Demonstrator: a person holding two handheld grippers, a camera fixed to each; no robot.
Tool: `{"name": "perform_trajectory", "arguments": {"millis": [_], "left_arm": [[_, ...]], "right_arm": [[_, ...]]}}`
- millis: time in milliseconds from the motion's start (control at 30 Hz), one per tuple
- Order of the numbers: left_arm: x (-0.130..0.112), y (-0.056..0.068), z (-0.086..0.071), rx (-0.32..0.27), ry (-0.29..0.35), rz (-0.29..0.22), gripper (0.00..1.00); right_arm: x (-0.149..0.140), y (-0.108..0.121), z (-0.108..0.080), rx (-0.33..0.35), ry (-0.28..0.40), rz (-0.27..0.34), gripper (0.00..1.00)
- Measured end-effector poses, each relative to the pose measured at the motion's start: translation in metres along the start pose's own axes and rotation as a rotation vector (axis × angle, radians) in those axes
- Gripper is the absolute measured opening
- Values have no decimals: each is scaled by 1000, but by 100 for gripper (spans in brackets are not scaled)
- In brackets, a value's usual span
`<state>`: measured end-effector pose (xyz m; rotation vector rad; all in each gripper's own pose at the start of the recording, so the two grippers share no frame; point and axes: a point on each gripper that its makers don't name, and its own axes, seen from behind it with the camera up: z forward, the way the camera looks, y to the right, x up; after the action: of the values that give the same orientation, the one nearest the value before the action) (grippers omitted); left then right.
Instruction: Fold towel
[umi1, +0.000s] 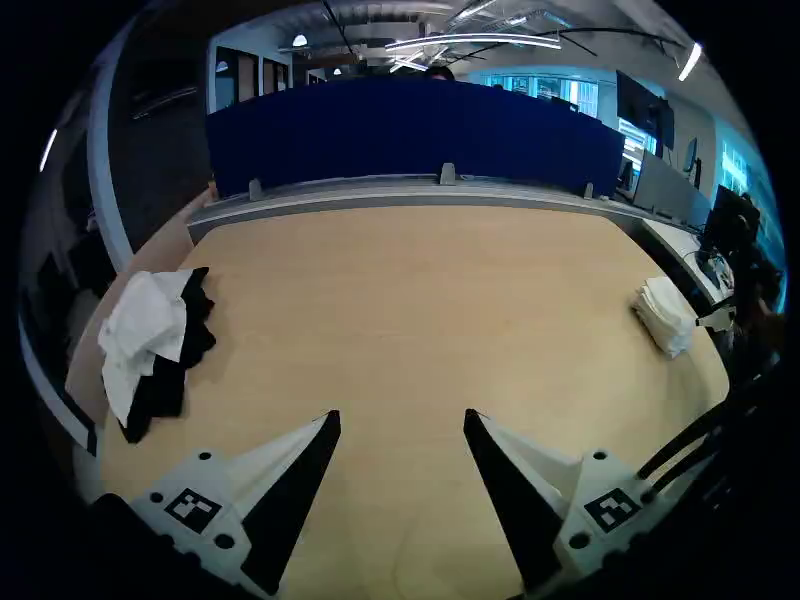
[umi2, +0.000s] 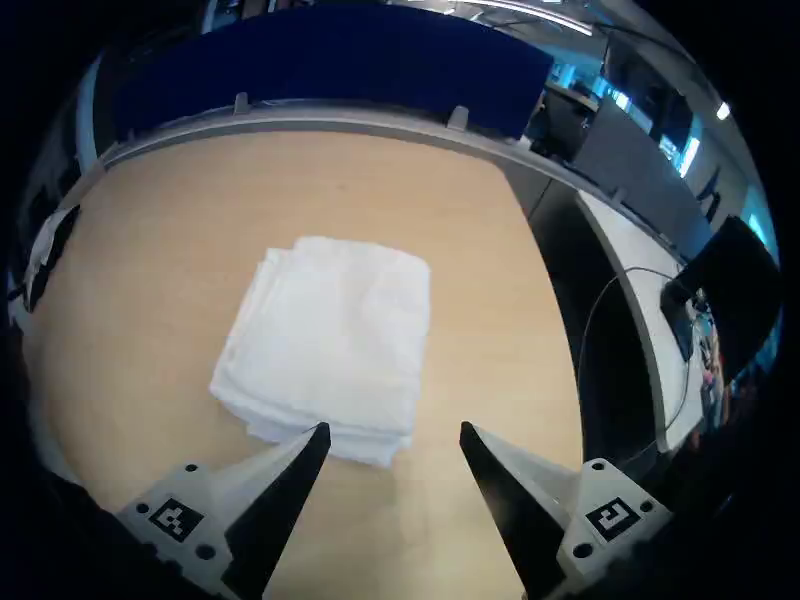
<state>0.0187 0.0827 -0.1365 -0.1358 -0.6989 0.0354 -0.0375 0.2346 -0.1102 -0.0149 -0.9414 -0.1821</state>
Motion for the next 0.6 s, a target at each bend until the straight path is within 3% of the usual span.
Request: {"name": "perform_trajectory", "arguments": {"millis": [200,600], "left_arm": [[6,-1,2,-6,8,-7,92],[18,-1,6,-14,28,13,91]], "right_arm": [[39,-21,-9,20,140,23,100],[128,-42,-57,-10,542,172,100]]}}
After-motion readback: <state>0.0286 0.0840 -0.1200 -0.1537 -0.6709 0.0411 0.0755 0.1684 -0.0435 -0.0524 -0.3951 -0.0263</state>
